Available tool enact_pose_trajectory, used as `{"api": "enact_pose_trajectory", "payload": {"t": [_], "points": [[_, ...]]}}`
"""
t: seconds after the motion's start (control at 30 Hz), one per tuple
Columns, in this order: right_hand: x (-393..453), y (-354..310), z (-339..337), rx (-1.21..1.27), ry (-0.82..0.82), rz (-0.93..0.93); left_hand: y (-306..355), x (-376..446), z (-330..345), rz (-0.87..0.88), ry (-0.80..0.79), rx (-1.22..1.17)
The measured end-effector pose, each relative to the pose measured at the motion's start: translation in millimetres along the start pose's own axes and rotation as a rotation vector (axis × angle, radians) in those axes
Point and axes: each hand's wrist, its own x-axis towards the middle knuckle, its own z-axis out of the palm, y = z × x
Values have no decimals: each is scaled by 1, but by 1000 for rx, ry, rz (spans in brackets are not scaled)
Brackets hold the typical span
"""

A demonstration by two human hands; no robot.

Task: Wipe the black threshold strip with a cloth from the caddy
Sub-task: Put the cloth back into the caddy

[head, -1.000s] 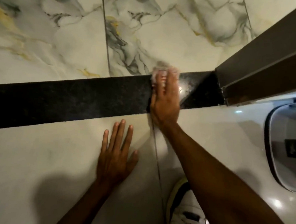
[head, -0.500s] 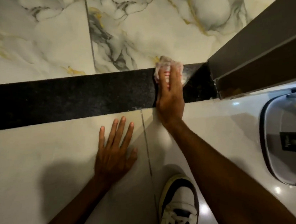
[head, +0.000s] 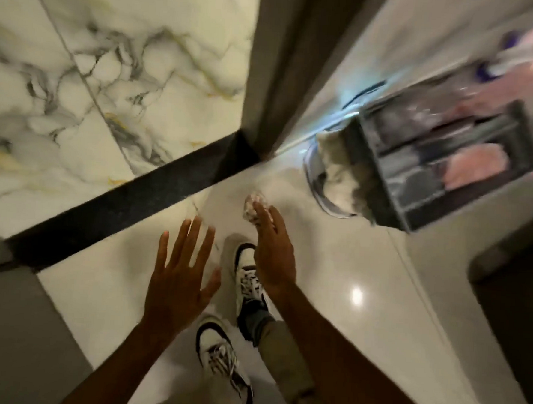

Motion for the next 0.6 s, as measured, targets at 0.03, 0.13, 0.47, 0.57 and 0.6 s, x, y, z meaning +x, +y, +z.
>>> {"api": "enact_pose_trajectory", "payload": {"t": [0.03,0.13,0.47,0.57,0.6], "points": [[-25,-19,-33,23,43,-4,20,-1,-35,53,-2,16],[-75,-56,-123,-117,263,-61,72,15,-117,206,-24,69],[0,-32,-289,185,550,331,227,195,-146,509,-164,90],[54,6,-287,294,590,458,238,246,-101,520,-232,116],[67,15,-285,296,585,473,236,256,-90,513,-236,141]]}}
